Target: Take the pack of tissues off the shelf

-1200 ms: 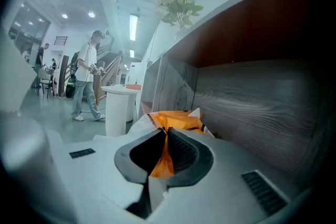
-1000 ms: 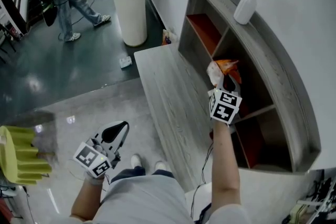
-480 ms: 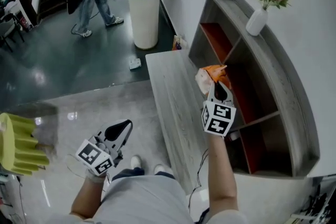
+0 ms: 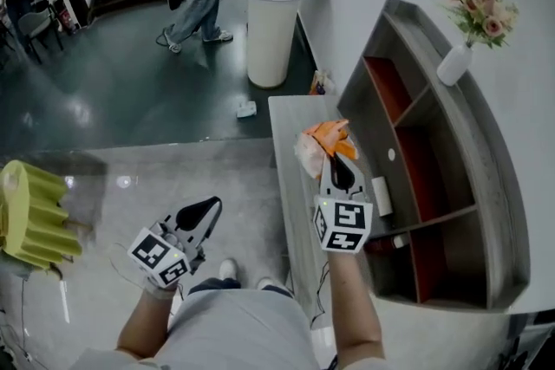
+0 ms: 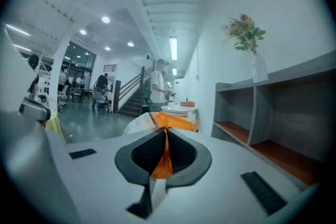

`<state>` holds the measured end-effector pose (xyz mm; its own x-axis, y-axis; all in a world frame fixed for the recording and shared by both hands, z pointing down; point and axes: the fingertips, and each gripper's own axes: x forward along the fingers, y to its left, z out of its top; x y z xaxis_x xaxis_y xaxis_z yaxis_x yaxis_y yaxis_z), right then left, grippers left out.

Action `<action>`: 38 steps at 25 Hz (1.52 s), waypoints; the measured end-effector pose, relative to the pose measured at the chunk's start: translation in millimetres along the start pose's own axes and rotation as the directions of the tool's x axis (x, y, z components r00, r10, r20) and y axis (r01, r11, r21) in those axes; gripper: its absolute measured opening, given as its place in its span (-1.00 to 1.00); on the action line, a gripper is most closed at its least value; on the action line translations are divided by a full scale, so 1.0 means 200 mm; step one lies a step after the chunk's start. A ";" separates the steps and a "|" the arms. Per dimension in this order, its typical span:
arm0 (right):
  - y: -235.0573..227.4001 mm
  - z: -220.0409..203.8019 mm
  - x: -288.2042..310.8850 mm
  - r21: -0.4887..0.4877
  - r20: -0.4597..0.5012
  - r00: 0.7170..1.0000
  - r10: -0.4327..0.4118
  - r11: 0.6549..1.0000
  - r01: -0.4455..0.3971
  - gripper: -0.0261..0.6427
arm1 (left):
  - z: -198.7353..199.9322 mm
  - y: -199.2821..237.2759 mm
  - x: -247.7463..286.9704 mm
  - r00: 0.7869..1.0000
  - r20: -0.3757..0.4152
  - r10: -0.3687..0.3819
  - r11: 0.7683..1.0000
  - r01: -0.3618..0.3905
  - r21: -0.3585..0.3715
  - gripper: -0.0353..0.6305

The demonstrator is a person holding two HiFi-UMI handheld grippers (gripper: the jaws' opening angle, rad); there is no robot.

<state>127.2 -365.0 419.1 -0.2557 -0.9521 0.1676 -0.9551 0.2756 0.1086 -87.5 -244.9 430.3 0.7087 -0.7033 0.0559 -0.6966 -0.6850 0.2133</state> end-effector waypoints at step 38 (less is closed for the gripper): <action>1.23 -0.03 -0.32 -0.143 0.100 0.867 0.488 0.870 -0.473 -0.86 | -0.04 0.23 -0.43 0.988 0.014 0.154 0.988 -0.153 -0.025 -0.84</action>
<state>-90.7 -235.6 441.4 -0.7025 -0.7045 0.1009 -0.6884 0.7086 0.1553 -180.3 -214.5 443.4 0.5916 -0.8028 0.0743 -0.7939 -0.5641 0.2270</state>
